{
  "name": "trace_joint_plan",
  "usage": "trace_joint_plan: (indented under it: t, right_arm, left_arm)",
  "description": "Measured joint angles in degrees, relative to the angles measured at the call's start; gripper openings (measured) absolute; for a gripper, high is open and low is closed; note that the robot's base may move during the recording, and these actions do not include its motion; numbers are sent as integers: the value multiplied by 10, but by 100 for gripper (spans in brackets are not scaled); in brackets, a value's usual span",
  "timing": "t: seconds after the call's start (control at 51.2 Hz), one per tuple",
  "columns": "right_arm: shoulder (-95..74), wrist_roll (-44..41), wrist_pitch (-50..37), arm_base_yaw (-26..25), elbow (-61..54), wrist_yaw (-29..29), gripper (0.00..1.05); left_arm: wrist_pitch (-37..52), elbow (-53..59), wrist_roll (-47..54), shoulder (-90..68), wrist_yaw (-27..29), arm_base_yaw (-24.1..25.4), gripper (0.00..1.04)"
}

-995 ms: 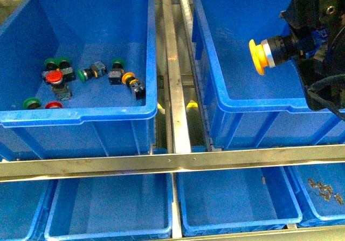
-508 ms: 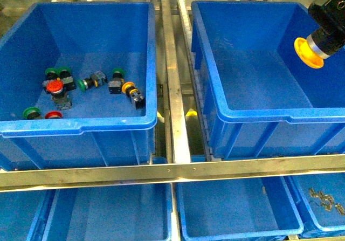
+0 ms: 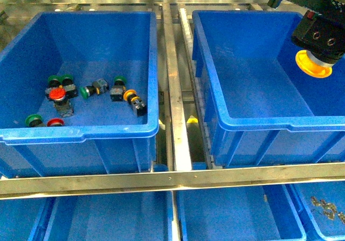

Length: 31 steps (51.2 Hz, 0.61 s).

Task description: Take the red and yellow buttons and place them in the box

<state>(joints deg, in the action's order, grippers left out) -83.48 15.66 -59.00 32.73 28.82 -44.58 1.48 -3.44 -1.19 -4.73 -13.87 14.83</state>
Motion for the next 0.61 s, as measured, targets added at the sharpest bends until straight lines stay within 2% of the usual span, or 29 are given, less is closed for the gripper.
trace_joint_plan:
  t: [0.195, 0.254, 0.293, 0.605]
  right_arm:
    - [-9, -31, -33, 2, 0, -8, 39]
    - [-12, -38, -43, 2, 0, -10, 39]
    - [-14, -45, -52, 3, 0, -12, 39]
    - [-18, -47, -68, 9, -4, -13, 39]
  left_arm:
    - [-6, 22, 5, 31, 53, -56, 2]
    - [-14, 22, 6, 37, 127, -115, 2]
    - [-15, 22, 6, 37, 129, -138, 2]
    - [-15, 22, 7, 37, 139, -146, 2]
